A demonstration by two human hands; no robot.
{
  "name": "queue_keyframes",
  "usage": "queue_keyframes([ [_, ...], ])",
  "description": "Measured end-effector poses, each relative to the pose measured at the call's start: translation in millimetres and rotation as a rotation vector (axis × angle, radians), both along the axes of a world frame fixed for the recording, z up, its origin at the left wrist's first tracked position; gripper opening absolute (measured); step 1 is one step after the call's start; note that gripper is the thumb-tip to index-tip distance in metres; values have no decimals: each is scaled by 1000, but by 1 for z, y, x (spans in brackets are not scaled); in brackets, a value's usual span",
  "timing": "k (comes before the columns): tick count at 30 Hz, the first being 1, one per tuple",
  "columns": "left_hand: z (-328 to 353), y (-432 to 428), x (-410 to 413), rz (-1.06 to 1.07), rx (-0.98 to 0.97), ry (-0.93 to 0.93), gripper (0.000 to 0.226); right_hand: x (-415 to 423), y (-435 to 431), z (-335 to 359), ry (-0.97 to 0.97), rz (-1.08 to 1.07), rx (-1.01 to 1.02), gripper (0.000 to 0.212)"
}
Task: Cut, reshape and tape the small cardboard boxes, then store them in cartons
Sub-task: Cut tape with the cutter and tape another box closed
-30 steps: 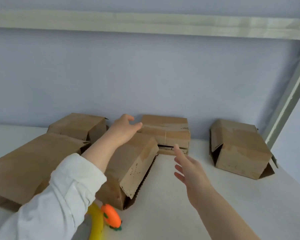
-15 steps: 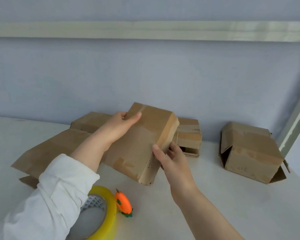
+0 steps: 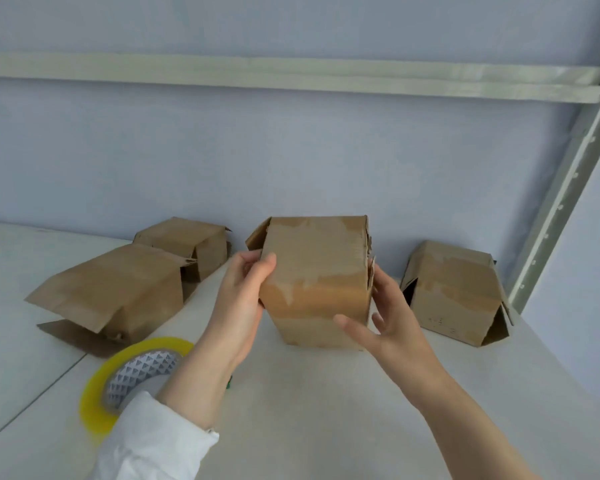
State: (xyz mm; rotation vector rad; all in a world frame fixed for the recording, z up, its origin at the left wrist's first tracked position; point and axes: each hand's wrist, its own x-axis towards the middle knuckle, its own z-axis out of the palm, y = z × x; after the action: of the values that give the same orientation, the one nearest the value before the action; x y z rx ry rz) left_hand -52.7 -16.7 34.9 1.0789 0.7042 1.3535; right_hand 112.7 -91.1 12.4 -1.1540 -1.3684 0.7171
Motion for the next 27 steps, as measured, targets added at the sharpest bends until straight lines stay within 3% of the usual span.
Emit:
queue_keyframes([
  [2, -13, -9, 2, -14, 65, -8, 6, 0, -11, 3, 70, 82, -9, 88],
  [5, -30, -17, 1, -34, 202, 46, 24, -2, -22, 1, 125, 25, -13, 90],
  [8, -40, -29, 1, -10, 246, 143, 36, -2, -25, -5, 182, -56, 8, 75],
  [12, -48, -43, -3, 73, 183, 122, 51, -7, -33, -18, 158, -109, 29, 62],
  [21, -70, -61, -31, 12, 163, 420, 33, -38, -59, -39, 135, -236, -22, 54],
  [24, -63, -71, -32, -57, 42, 444, 41, -47, -66, -40, 183, -339, -113, 49],
  [27, -54, -74, -29, -123, -105, 420, 31, -49, -67, -39, 325, -422, -241, 47],
])
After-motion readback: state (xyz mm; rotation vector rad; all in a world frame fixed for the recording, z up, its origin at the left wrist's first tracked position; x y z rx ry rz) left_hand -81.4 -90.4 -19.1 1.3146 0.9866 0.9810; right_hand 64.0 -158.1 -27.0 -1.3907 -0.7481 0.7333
